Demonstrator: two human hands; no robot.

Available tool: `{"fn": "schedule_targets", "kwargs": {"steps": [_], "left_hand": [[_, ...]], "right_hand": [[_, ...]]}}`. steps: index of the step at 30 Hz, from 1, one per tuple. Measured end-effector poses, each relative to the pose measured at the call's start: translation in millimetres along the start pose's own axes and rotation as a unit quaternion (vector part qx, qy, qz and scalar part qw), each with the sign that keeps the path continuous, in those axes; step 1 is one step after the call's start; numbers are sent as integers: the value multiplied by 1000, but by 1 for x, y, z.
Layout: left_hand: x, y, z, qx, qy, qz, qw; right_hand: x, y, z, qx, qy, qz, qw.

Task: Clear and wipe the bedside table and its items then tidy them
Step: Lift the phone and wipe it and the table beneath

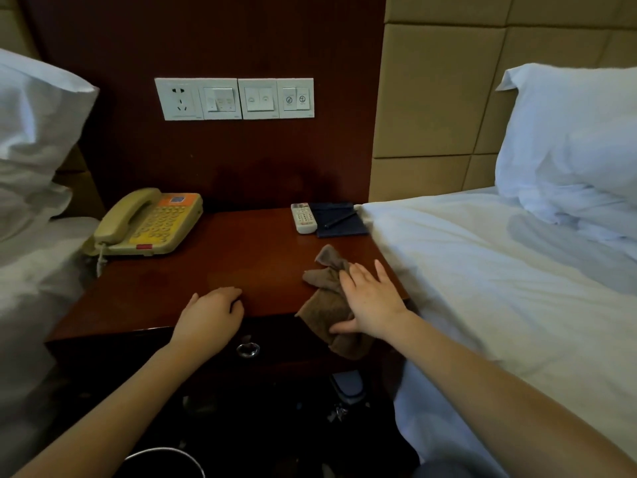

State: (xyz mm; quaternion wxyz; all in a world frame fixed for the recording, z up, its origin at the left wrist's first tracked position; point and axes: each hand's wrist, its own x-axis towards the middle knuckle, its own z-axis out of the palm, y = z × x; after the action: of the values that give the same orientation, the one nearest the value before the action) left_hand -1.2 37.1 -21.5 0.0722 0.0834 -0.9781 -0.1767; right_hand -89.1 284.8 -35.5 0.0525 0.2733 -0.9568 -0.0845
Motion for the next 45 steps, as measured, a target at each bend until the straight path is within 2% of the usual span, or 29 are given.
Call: {"fn": "schedule_targets", "kwargs": {"steps": [4, 10, 14, 19, 23, 27, 29, 31, 34, 37, 41, 43, 45], "left_hand": [[-6, -19, -15, -59, 24, -29, 998], [-18, -40, -13, -28, 4, 26, 999], [-14, -39, -13, -29, 24, 16, 999], [-14, -39, -12, -30, 17, 20, 999], [-17, -22, -10, -25, 43, 9, 999], [-12, 35, 7, 3, 83, 110, 991], [-4, 67, 20, -17, 53, 158, 986], [7, 87, 36, -37, -21, 157, 987], [21, 94, 54, 66, -77, 140, 985], [37, 114, 69, 109, -70, 134, 982], [72, 145, 84, 85, -69, 122, 987], [93, 161, 92, 82, -73, 123, 986], [110, 176, 100, 81, -76, 124, 986]], "right_hand": [[8, -32, -6, 9, 14, -30, 999], [35, -132, -12, 52, 56, -61, 995], [47, -157, -14, 51, 70, -78, 993], [37, -127, -9, 63, 82, -112, 988], [26, -70, -8, 34, 49, -74, 995], [19, -36, -9, 28, -4, -29, 999], [19, -31, -14, 71, -50, -39, 995], [17, -16, -26, 151, -102, -39, 982], [8, 24, -44, 250, -142, 8, 958], [5, 69, -47, 370, -72, 70, 924], [22, 93, -28, 513, 84, 145, 842], [30, 93, -12, 512, 115, 151, 838], [34, 89, 5, 484, 123, 137, 855]]}}
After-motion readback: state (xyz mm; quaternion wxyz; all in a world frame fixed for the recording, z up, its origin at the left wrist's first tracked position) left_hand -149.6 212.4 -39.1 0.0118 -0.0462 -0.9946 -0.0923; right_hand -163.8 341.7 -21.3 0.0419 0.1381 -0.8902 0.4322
